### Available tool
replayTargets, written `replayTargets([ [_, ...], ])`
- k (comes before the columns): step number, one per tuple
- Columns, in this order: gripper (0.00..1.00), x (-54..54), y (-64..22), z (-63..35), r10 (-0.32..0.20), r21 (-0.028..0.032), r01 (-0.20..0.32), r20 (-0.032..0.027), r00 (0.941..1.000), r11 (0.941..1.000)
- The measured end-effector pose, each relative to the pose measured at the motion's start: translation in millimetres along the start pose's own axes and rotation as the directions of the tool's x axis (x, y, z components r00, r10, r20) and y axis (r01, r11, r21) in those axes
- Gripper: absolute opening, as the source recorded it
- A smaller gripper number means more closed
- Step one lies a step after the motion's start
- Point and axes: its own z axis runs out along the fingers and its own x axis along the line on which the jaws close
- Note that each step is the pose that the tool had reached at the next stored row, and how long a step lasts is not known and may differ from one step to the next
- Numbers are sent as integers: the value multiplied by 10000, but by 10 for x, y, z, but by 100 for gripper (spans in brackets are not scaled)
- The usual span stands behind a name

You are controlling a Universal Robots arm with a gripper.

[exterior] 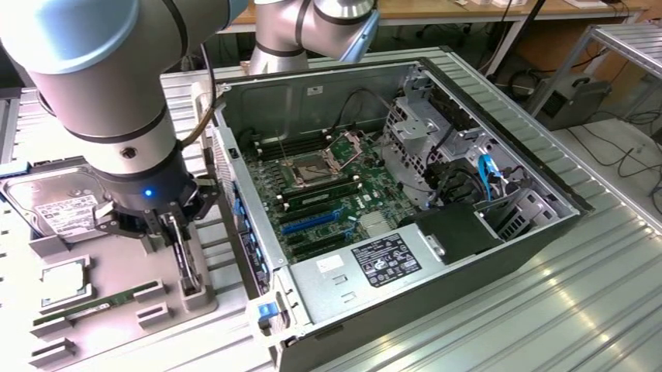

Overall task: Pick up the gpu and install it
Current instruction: 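Pick up the gpu and move the gpu toward the slot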

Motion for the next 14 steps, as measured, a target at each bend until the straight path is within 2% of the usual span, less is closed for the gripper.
replayTargets([
  [4,26,-4,8,-120,1,-13,-1,-1,10000,10000],
  [9,26,-12,20,-344,2,-18,-2,-12,10000,10000],
  [12,26,-18,24,-501,2,-24,-2,-20,10000,10000],
  [14,26,-26,23,-654,2,-27,-2,-27,10000,10000],
])
